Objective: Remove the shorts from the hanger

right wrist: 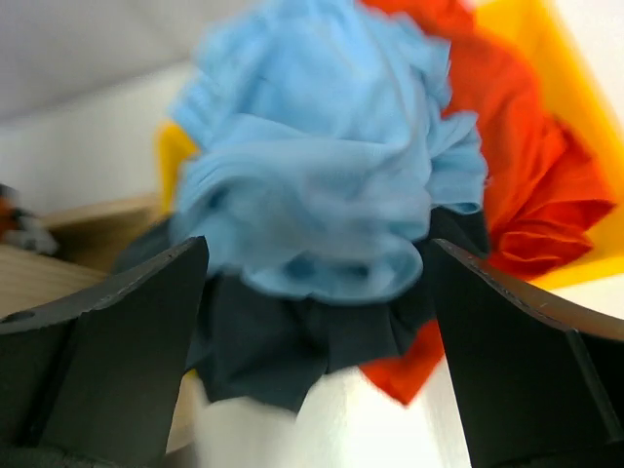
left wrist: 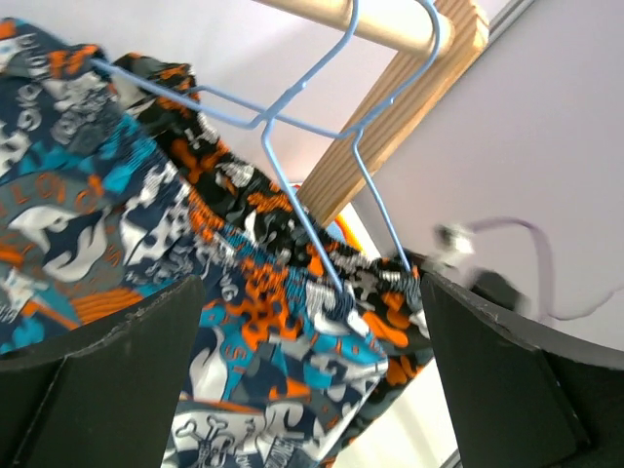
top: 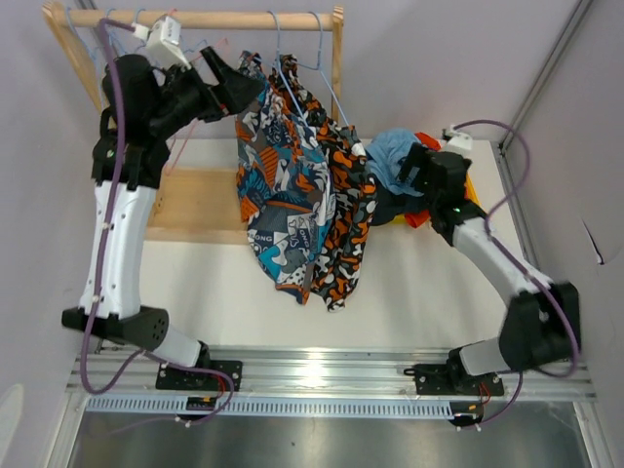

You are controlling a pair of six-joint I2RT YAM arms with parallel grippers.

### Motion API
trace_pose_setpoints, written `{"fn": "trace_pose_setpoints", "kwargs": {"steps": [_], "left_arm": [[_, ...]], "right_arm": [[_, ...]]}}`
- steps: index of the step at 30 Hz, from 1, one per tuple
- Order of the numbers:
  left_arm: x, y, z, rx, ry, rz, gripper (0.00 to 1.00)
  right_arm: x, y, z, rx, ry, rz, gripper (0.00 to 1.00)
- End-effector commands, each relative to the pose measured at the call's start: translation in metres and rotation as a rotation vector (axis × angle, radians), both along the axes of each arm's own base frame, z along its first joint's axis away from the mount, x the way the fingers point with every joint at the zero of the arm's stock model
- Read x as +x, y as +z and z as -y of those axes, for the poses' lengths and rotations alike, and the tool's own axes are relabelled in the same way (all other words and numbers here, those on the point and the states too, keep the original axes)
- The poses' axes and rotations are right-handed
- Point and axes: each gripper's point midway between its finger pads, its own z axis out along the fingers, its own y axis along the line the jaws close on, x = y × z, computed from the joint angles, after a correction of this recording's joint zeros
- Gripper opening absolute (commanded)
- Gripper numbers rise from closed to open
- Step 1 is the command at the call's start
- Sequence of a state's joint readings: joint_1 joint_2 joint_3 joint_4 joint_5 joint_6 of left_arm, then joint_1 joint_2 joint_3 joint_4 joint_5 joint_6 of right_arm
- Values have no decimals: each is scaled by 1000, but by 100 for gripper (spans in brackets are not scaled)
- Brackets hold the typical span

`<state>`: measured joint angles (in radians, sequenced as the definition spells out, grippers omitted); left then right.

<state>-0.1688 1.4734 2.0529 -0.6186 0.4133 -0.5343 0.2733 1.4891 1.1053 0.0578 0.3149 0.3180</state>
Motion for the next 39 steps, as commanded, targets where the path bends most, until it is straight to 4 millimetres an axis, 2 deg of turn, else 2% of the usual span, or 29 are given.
{"fn": "trace_pose_setpoints", "kwargs": {"steps": [1, 3, 4, 5, 8, 12, 15, 16, 19, 21, 24, 25, 27, 28, 31, 32, 33, 34, 35, 36, 38, 39], "left_arm": [[24, 3, 19, -16, -11, 2, 99], [34, 3, 26, -22, -11, 3, 99], [45, -2, 30, -23, -11, -3, 99], [50, -4, 32, -26, -6, -7, 99], [68, -11, 38, -37, 14, -13, 99], [84, -20, 54, -68, 3, -26, 99], [92, -25, 69, -87, -12, -28, 99], [93, -21, 73, -96, -17, -16, 99], [98, -28, 84, -107, -26, -29, 97], [100, -30, 90, -113, -27, -35, 87], [103, -32, 92, -121, -18, -42, 55], [104, -33, 92, -122, -13, -49, 37], [105, -33, 90, -117, -2, -54, 9], [104, -33, 89, -115, 3, -58, 2], [100, -27, 81, -102, 37, -59, 0], [95, -17, 77, -102, 43, -38, 0], [93, -19, 75, -90, 55, -54, 0], [89, -11, 72, -90, 61, -42, 0], [83, 0, 68, -90, 64, -19, 0], [79, -1, 67, -82, 66, -29, 0], [70, 14, 63, -86, 68, -2, 0], [62, 23, 58, -93, 73, 12, 0]], "right_arm": [[-51, 96, 10, 94, -10, 239, 99], [-76, 104, 13, 100, -1, 253, 99], [-88, 100, 13, 103, 12, 248, 99], [-109, 120, 16, 128, 24, 306, 99], [-141, 117, 20, 146, 56, 311, 99], [-168, 104, 21, 159, 86, 275, 99], [-179, 96, 21, 163, 105, 264, 99], [-181, 95, 21, 161, 108, 261, 99], [-183, 88, 22, 155, 110, 243, 99], [-184, 88, 21, 155, 117, 241, 99], [-184, 87, 19, 159, 124, 239, 99], [-184, 88, 19, 161, 125, 241, 99], [-184, 87, 18, 163, 128, 240, 99], [-184, 87, 18, 162, 128, 241, 99], [-184, 87, 16, 169, 138, 243, 99], [-184, 89, 12, 178, 154, 249, 99], [-184, 92, 11, 180, 162, 257, 99], [-184, 95, 7, 184, 177, 261, 99], [-186, 106, 4, 190, 199, 288, 99], [-186, 111, 1, 182, 214, 300, 99], [-188, 130, -13, 180, 272, 340, 100], [-192, 155, -18, 169, 299, 392, 99]]}}
